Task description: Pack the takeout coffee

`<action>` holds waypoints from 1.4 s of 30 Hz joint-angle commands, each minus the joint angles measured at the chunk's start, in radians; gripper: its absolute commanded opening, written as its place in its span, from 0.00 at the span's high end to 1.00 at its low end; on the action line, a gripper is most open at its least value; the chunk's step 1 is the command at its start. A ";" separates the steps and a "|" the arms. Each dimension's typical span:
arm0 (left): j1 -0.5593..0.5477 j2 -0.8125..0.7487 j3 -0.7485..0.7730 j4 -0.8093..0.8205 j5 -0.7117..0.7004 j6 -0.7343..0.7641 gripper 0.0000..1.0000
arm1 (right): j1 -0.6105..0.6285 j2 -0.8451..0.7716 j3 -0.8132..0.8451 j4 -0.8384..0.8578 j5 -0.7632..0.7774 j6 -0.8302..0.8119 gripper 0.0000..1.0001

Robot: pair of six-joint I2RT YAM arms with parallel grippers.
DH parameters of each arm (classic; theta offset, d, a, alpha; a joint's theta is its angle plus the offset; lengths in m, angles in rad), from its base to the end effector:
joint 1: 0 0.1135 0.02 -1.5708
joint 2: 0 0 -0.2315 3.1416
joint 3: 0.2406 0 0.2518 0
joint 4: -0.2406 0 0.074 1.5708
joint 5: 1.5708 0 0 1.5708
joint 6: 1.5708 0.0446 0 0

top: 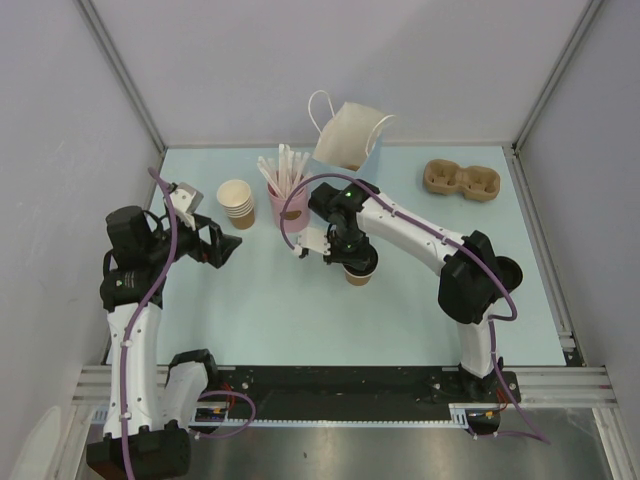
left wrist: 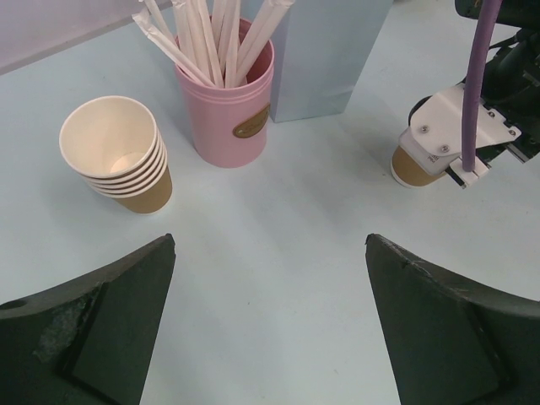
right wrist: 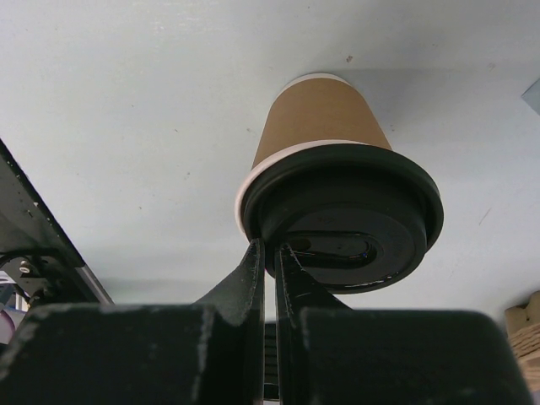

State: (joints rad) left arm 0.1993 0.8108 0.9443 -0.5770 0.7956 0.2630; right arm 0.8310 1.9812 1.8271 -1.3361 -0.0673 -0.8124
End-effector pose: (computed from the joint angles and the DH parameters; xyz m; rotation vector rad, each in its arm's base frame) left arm 0.1925 0.0064 0.3282 0.5474 1.8247 -0.4865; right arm 0.2491 0.2773 0.2294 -2.2436 2.0807 0.1041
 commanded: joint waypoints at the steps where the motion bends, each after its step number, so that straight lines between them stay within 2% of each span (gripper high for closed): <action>1: 0.009 -0.010 -0.006 0.035 0.011 -0.002 0.01 | 0.013 -0.047 0.011 -0.172 0.018 0.010 0.98; 24: 0.015 -0.016 -0.007 0.039 0.013 -0.005 0.00 | 0.037 -0.067 0.032 -0.179 0.046 0.027 0.98; 42: 0.020 -0.013 -0.009 0.039 0.013 -0.005 0.01 | 0.010 -0.047 0.005 -0.179 0.050 0.025 0.98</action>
State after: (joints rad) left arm 0.2062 0.8104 0.9443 -0.5632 0.7956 0.2623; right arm 0.8555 1.9686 1.8271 -1.3361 -0.0330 -0.7933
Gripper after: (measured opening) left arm 0.994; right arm 0.054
